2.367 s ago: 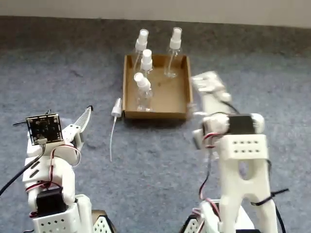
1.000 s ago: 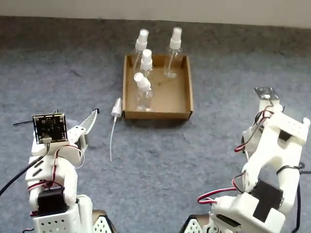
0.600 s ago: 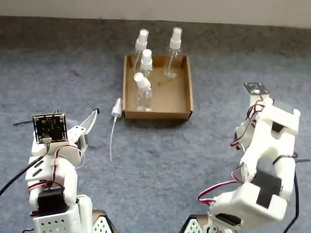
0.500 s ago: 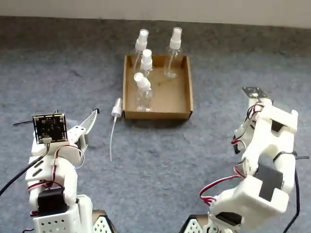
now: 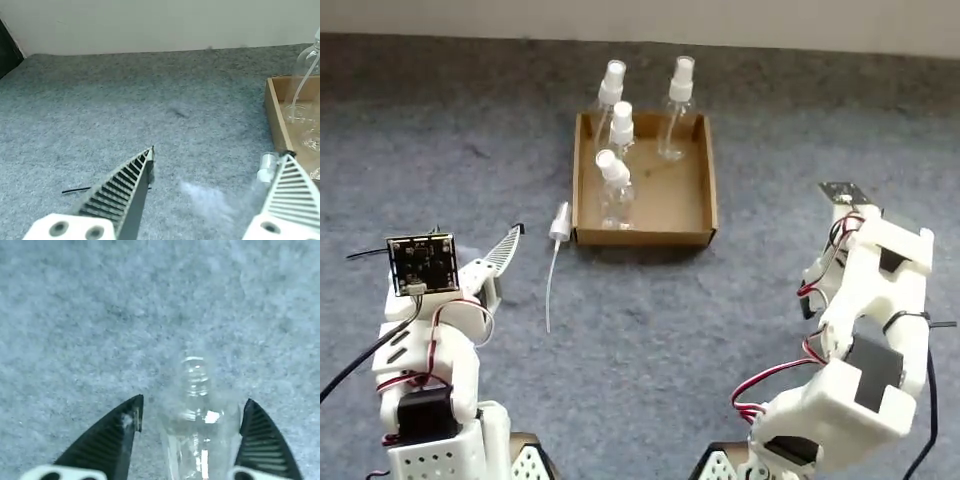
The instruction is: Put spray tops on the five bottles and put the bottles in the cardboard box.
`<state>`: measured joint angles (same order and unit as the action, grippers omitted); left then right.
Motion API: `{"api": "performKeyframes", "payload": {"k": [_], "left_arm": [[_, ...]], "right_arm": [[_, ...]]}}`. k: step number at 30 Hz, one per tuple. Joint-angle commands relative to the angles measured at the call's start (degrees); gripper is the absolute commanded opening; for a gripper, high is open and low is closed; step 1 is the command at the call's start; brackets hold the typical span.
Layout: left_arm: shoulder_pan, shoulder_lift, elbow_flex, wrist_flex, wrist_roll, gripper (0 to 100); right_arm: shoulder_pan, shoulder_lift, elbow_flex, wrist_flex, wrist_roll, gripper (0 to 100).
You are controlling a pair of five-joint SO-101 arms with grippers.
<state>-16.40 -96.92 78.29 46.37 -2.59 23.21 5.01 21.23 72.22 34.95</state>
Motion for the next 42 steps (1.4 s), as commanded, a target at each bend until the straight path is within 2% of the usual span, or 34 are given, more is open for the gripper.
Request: {"api": "performKeyframes", "payload": {"k": [1,16,20,25,42], "left_arm": [[0.8,0.1,-0.4,0.2,0.5,35],[0.8,0.1,-0.4,0.2,0.5,35],[0.8,0.1,-0.4,0.2,0.5,35],[0.8,0.1,-0.4,0.2,0.5,35],[0.8,0.1,-0.5,0.2,0.5,35]], "right_arm": [[0.7,-0.2,-2.9,0.0,-0.5,23.8],[1.6,-0.3,-2.9,0.3,-0.3,20.0],[1.6,-0.2,-2.6,1.5,2.5,20.0],[1.6,-0.2,-2.8,3.4,3.3,24.1],[1.6,-0.1,-2.4,2.9,5.9,24.2]]}}
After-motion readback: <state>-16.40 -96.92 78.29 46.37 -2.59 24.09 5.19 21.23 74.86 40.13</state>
